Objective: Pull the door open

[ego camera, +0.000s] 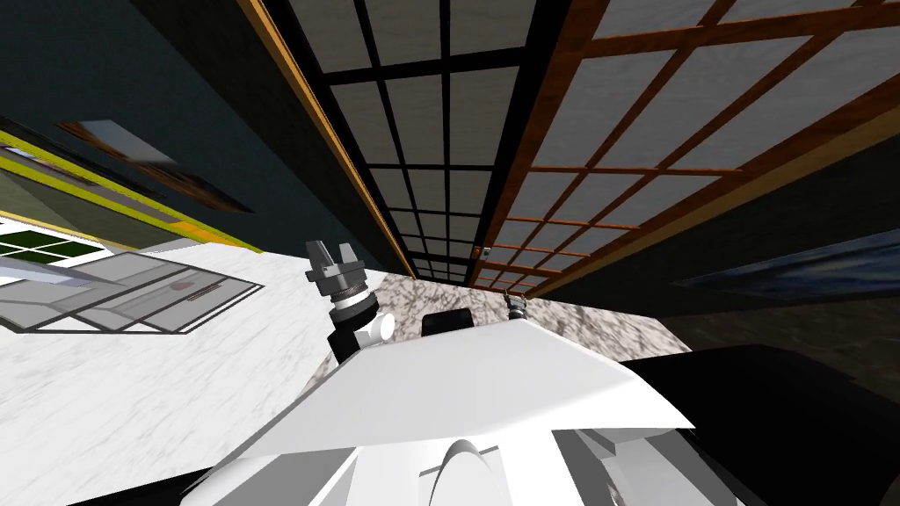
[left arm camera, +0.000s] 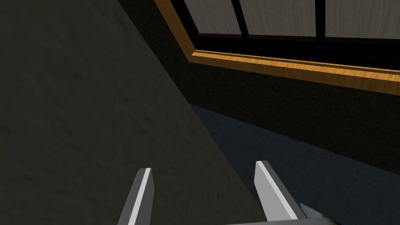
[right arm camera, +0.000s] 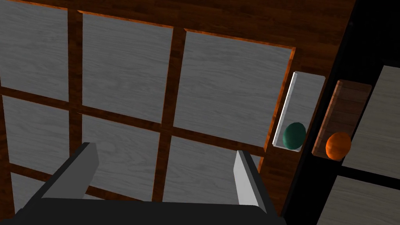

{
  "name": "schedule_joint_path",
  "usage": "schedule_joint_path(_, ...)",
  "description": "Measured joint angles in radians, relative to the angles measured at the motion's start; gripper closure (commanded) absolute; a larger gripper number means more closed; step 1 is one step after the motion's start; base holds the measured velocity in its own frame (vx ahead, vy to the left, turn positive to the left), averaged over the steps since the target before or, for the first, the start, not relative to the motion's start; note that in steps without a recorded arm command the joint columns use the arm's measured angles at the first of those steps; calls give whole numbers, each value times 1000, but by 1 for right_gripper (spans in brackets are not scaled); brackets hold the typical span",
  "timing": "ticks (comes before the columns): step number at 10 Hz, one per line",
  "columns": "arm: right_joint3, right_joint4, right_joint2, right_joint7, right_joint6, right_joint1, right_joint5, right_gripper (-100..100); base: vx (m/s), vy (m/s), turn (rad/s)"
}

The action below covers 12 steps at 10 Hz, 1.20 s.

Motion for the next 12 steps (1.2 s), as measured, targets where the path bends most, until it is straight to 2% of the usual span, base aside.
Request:
schedule_joint_path(2, 3, 13, 2, -2, -13, -26, 1, -100, 133, -38, 130)
schedule_joint_path(3, 6, -7, 9, 1, -10, -32, 2, -100, 135, -47, 61)
schedule_joint_path(5, 11, 17, 12, 3, -22, -79, 4, -100, 191, -47, 115)
schedule_joint_path(6, 13, -9, 21, 10, -13, -88, 5, -100, 169, -34, 113)
schedule_joint_path(9, 27, -8, 18, 0, -25, -136, 10, -100, 187, -48, 101)
schedule_joint_path(10, 32, -32, 24, 2, -17, -141, 12, -100, 185, -27, 110)
schedule_joint_path(11, 37, -10, 23, 0, -29, -169, 14, -100, 81, -17, 28)
schedule_joint_path(12, 38, -6, 23, -1, -34, -173, 14, 100, -8, 5, -9)
